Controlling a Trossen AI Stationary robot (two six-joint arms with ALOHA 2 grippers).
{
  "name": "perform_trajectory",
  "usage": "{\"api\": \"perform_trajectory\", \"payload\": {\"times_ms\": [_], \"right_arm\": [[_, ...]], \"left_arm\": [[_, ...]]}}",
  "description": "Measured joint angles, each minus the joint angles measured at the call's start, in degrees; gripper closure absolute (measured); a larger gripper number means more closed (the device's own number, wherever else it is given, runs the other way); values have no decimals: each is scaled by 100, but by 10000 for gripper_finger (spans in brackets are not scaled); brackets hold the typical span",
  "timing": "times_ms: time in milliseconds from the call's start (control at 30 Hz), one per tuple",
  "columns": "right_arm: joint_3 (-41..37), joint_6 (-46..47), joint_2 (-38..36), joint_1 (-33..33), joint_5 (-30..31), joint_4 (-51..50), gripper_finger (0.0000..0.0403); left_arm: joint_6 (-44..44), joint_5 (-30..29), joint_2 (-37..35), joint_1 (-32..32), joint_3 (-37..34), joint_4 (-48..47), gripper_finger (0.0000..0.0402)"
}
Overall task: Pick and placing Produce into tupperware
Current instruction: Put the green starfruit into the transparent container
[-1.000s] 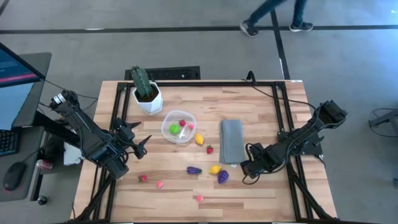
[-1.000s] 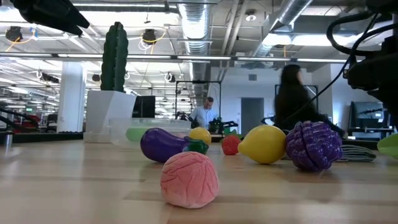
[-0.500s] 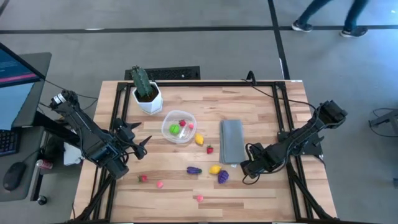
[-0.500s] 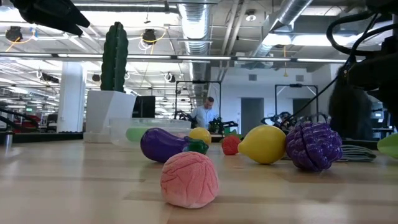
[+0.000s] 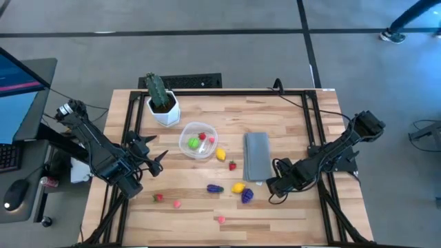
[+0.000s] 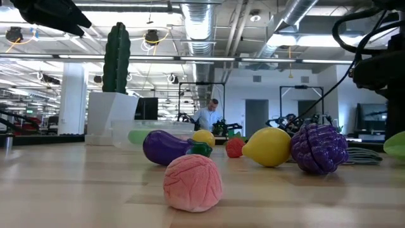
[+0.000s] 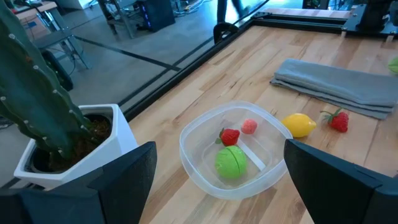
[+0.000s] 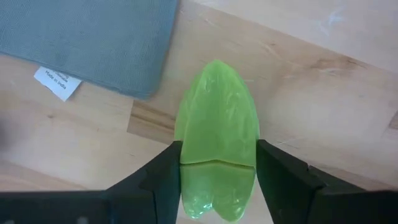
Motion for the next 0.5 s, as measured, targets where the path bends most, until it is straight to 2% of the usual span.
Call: {"api": "perform_trajectory", "payload": {"times_ms": [500], "right_arm": [[-11,0,-11,1,7,-45,222]], "left_arm": [[51,-2,0,2,0,-7,58]]}}
